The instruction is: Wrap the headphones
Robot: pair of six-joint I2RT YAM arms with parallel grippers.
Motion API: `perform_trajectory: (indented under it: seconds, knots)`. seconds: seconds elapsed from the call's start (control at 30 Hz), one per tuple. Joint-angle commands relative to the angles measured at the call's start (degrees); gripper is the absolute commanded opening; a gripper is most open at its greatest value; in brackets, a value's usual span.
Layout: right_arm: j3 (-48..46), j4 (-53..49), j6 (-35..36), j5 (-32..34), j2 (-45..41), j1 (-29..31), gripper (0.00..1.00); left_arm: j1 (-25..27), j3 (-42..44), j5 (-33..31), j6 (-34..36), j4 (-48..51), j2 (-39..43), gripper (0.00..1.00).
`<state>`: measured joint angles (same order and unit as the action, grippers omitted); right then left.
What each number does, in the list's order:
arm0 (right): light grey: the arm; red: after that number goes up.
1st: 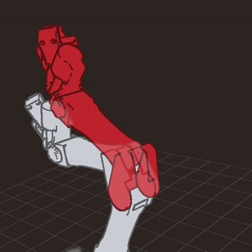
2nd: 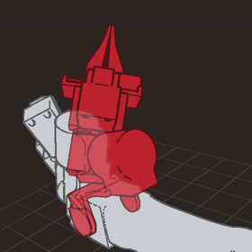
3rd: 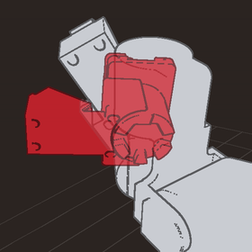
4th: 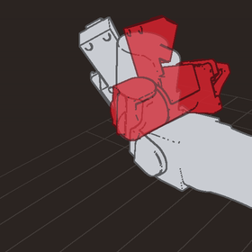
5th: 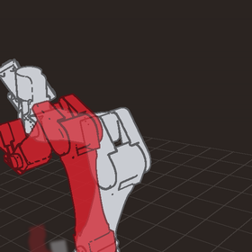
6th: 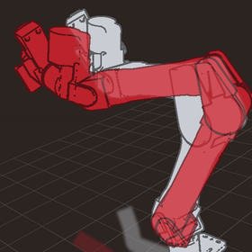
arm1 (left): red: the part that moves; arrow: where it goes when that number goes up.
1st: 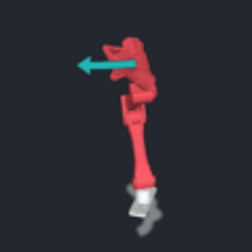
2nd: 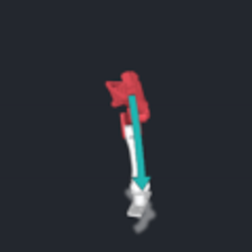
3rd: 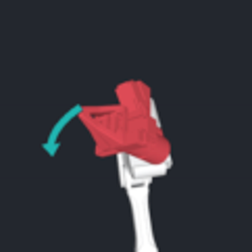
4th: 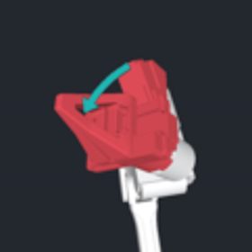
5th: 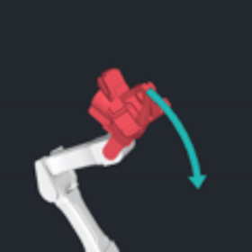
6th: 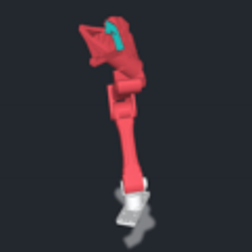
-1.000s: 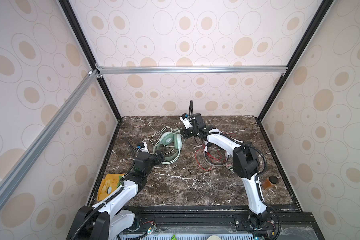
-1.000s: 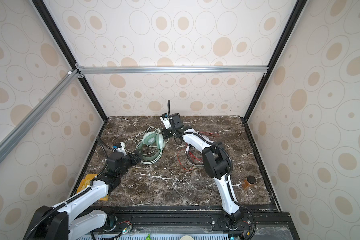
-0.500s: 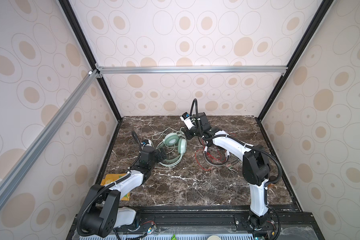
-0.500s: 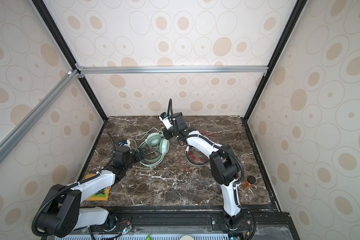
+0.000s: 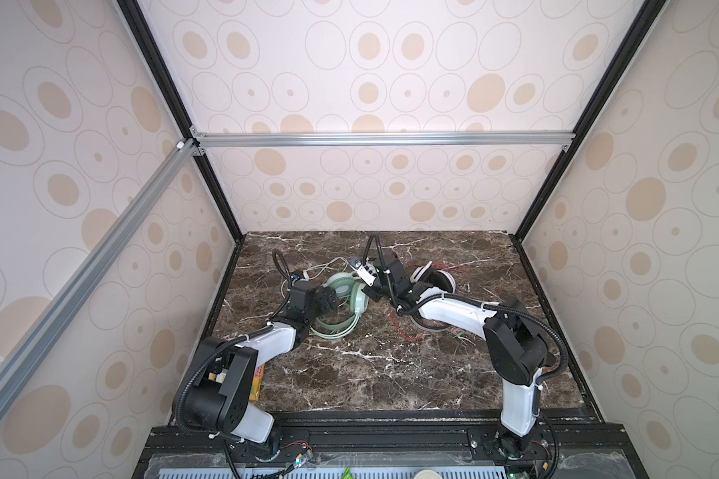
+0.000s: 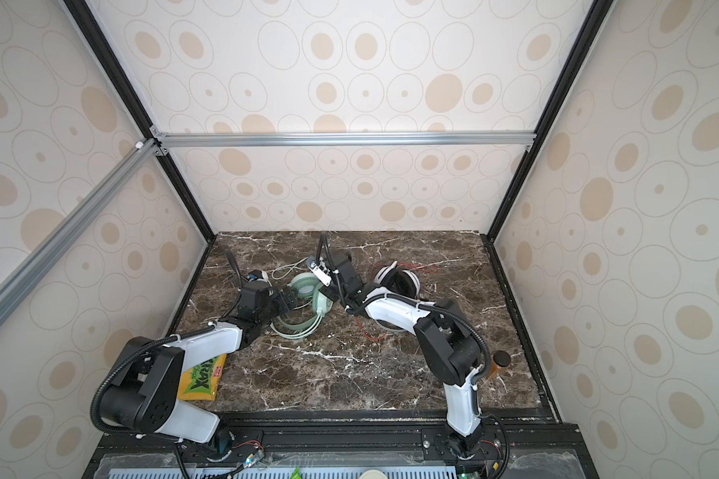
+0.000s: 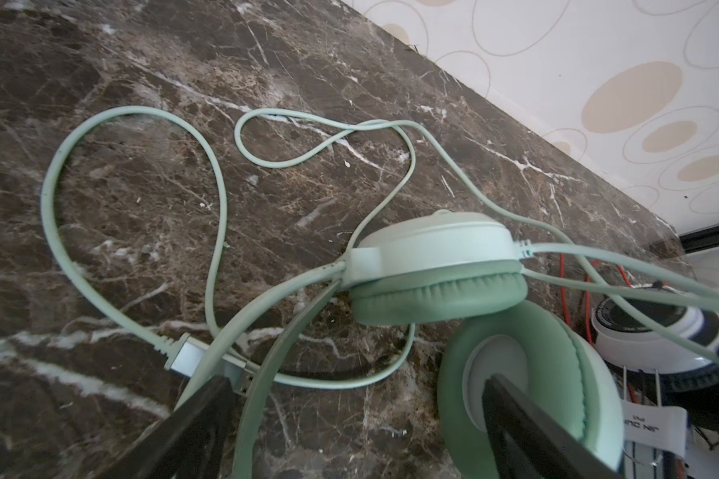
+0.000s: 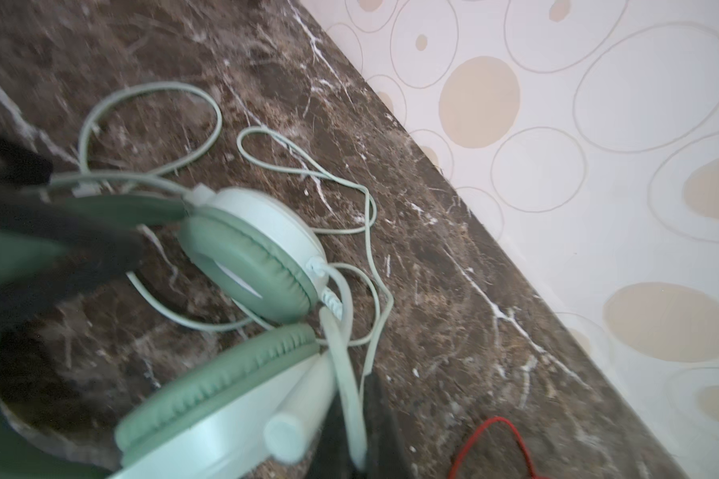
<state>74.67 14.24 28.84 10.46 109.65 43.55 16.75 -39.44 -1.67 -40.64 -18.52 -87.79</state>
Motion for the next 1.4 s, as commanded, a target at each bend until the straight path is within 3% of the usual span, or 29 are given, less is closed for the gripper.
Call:
perform_trajectory:
  seconds: [0.0,0.07,0.27,0.6,0.8,1.0,1.37]
  knots:
    - [-8.5,24.8,18.7,1.4,-1.8,1.8,0.0,-0.3,-3.5,-1.9,1.0,1.5,-3.0,0.93]
    - [-10.7,34.3,24.8,3.0,-0.2,2.7,0.0,-0.3,-4.6,-1.3,1.1,1.7,-5.3,0.91]
    - [-8.6,36.8,31.1,6.2,1.4,3.8,0.0,-0.2,-5.3,-1.4,0.9,1.3,-7.8,0.91]
    - [-14.7,38.6,30.8,2.5,-4.7,4.7,0.0,-0.2,-6.8,-1.8,1.3,2.1,-8.3,0.92]
    - [-16.6,30.6,31.8,-0.9,-8.6,4.6,0.0,-0.3,-7.7,-1.9,1.1,2.1,-9.3,0.92]
    - [-14.2,33.2,36.3,-2.1,-7.5,4.9,0.0,-0.3,-7.7,-1.2,0.4,1.9,-9.7,0.92]
    - [-16.0,26.3,41.7,-7.9,-8.7,6.9,0.0,-0.2,-8.5,-0.4,0.4,2.0,-10.7,0.92]
